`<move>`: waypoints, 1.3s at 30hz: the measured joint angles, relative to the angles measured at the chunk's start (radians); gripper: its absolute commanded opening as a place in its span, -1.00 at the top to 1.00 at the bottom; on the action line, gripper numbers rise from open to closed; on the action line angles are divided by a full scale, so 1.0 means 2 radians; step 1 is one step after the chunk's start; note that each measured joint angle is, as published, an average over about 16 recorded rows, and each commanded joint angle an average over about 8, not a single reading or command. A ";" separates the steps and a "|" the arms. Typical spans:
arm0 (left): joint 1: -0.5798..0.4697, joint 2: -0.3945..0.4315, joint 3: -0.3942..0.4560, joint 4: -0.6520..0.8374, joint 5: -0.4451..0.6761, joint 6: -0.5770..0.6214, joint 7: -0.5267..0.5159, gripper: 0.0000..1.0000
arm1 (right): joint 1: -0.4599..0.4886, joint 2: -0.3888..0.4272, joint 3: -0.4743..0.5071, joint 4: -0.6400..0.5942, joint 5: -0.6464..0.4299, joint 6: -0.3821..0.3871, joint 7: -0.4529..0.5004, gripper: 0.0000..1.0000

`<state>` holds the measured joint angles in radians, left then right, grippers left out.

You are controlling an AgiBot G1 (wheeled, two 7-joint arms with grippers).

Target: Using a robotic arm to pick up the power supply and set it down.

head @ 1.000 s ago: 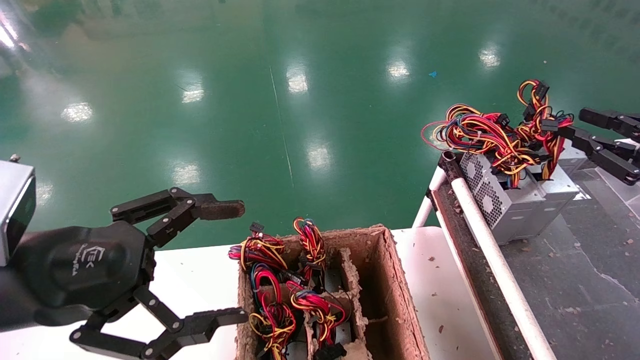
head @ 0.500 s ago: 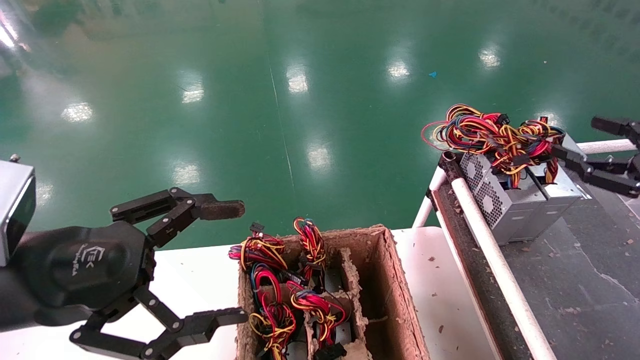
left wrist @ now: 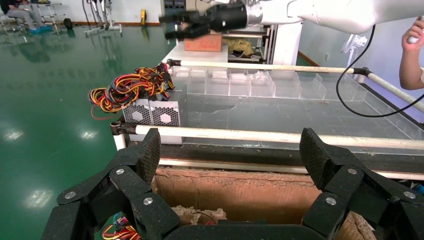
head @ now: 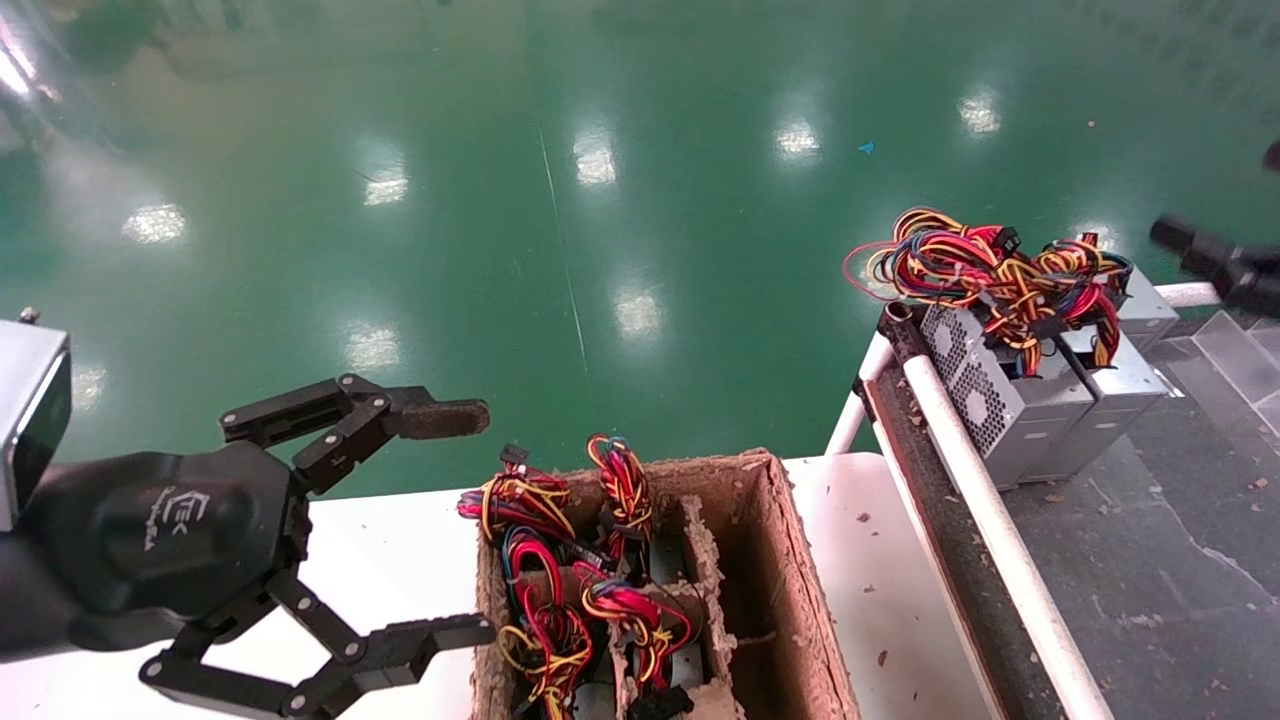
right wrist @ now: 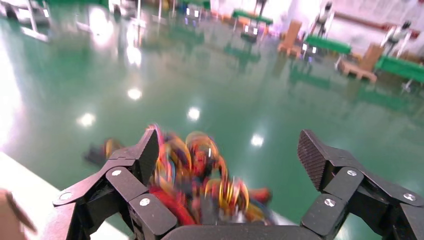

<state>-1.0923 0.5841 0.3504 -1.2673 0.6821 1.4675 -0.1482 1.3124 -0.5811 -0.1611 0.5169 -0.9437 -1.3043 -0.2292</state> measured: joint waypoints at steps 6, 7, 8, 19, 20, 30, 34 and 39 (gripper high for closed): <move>0.000 0.000 0.000 0.000 0.000 0.000 0.000 -1.00 | -0.011 -0.002 -0.002 0.036 0.014 -0.010 0.018 -1.00; 0.000 0.000 0.000 0.000 0.000 0.000 0.000 -1.00 | -0.014 -0.002 -0.004 0.042 0.016 -0.011 0.021 -1.00; 0.000 0.000 0.000 0.000 0.000 0.000 0.000 -1.00 | -0.016 -0.002 -0.005 0.049 0.018 -0.013 0.025 -1.00; 0.000 0.000 0.000 0.000 0.000 0.000 0.000 -1.00 | -0.038 -0.005 -0.017 0.123 0.037 -0.031 0.065 -1.00; 0.000 0.000 0.000 0.000 0.000 0.000 0.000 -1.00 | -0.041 -0.005 -0.018 0.130 0.039 -0.033 0.069 -1.00; 0.000 0.000 0.000 0.000 0.000 0.000 0.000 -1.00 | -0.061 -0.008 -0.029 0.197 0.057 -0.049 0.106 -1.00; 0.000 0.000 0.000 0.000 0.000 0.000 0.000 -1.00 | -0.070 -0.009 -0.033 0.224 0.064 -0.056 0.121 -1.00; 0.000 0.000 0.000 0.000 0.000 0.000 0.000 -1.00 | -0.080 -0.010 -0.039 0.258 0.073 -0.065 0.139 -1.00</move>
<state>-1.0925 0.5840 0.3509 -1.2670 0.6817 1.4673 -0.1479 1.1522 -0.6015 -0.2385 1.0327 -0.7975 -1.4334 0.0497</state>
